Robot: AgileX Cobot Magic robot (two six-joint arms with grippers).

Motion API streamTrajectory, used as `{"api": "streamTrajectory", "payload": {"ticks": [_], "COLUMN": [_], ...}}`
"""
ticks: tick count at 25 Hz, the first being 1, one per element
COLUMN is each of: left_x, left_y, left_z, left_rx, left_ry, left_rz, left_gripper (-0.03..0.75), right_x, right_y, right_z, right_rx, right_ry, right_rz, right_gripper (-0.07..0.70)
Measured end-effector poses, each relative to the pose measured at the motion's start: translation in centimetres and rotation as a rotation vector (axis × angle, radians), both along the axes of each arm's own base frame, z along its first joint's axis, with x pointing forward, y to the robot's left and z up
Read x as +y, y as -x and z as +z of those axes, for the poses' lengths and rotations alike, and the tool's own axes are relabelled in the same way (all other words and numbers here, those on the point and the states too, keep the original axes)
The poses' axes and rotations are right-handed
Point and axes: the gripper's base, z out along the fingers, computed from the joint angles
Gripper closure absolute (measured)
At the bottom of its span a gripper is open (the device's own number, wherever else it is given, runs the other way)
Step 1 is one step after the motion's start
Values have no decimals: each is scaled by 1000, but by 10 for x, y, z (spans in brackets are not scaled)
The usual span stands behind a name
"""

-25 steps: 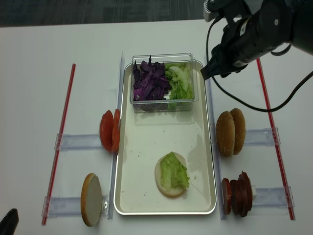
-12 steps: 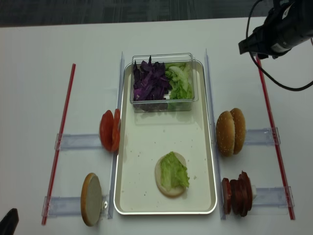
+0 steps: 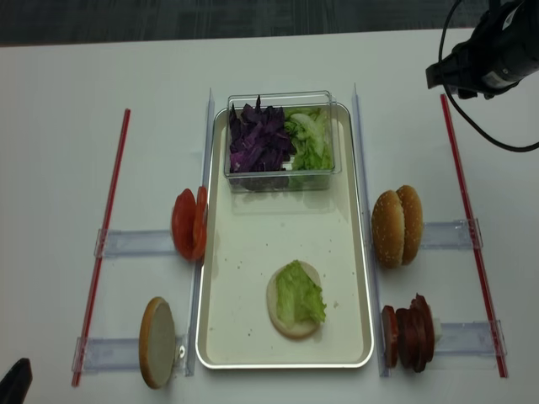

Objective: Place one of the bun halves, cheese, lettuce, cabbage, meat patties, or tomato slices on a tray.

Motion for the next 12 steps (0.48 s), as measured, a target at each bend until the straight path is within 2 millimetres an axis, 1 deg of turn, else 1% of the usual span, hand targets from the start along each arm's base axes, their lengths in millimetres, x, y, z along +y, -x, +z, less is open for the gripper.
{"api": "streamTrajectory", "payload": {"ticks": [3, 6, 10, 12], "left_x": [0, 0, 0, 0], "left_y": [0, 0, 0, 0], "left_z": [0, 0, 0, 0], "left_rx": [0, 0, 0, 0], "left_ry": [0, 0, 0, 0], "left_rz": [0, 0, 0, 0], "left_gripper": [444, 444, 444, 444], "right_x": [-1, -7, -7, -7], "right_y": [1, 2, 4, 11], "right_z": [-1, -1, -1, 8], "right_rx": [15, 30, 45, 49], "right_ry": [2, -2, -4, -6], "right_rz": [-2, -27, -33, -33], "right_gripper": [314, 314, 314, 314]}}
